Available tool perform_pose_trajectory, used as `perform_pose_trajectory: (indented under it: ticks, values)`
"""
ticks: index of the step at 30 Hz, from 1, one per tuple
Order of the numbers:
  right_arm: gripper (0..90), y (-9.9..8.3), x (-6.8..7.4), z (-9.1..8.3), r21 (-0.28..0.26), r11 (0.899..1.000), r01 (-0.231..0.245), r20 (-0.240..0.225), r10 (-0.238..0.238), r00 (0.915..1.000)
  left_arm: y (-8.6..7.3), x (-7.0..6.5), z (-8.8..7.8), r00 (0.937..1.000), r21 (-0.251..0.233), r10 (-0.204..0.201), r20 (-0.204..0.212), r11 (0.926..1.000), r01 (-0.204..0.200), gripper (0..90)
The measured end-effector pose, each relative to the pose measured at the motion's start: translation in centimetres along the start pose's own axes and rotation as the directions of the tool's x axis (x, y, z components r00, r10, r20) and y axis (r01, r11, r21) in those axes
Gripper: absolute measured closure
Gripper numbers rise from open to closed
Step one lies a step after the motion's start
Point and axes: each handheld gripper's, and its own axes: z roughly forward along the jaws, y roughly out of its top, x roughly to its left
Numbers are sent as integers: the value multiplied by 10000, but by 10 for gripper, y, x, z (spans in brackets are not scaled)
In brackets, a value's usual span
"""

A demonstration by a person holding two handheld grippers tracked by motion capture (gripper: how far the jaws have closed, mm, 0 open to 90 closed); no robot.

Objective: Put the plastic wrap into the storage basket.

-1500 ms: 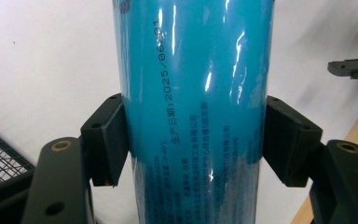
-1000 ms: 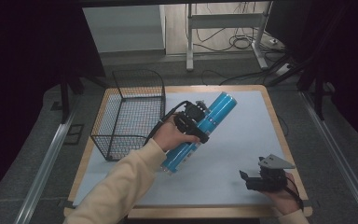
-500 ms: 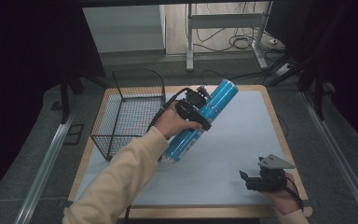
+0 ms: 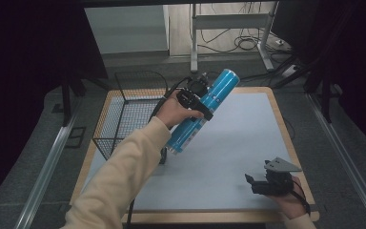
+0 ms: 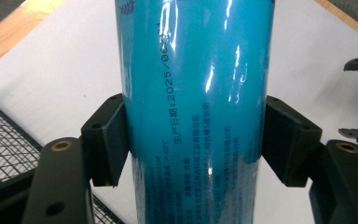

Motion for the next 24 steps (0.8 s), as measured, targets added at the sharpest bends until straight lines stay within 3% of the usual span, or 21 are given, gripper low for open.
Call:
perform_pose_trajectory:
  ticks: [10, 18, 22, 24]
  values:
    - [104, 0, -1, 1, 29, 10000, 13, 22, -13, 10000, 1, 21, -15, 9995, -205, -193, -234, 9996, 189, 318]
    - [105, 0, -1, 1, 50, 10000, -6, 27, 6, 10000, 4, 28, -22, 9990, -338, -222, -379, 9992, 210, 318]
    - [105, -1, -1, 1, 45, 10000, -17, 17, 17, 10000, 5, 32, -26, 9977, -220, -133, -661, 9997, 118, 319]
    - [104, -1, -2, 1, 41, 10000, -7, 25, 7, 10000, 4, 34, -27, 9974, -302, -298, -658, 9992, 279, 319]
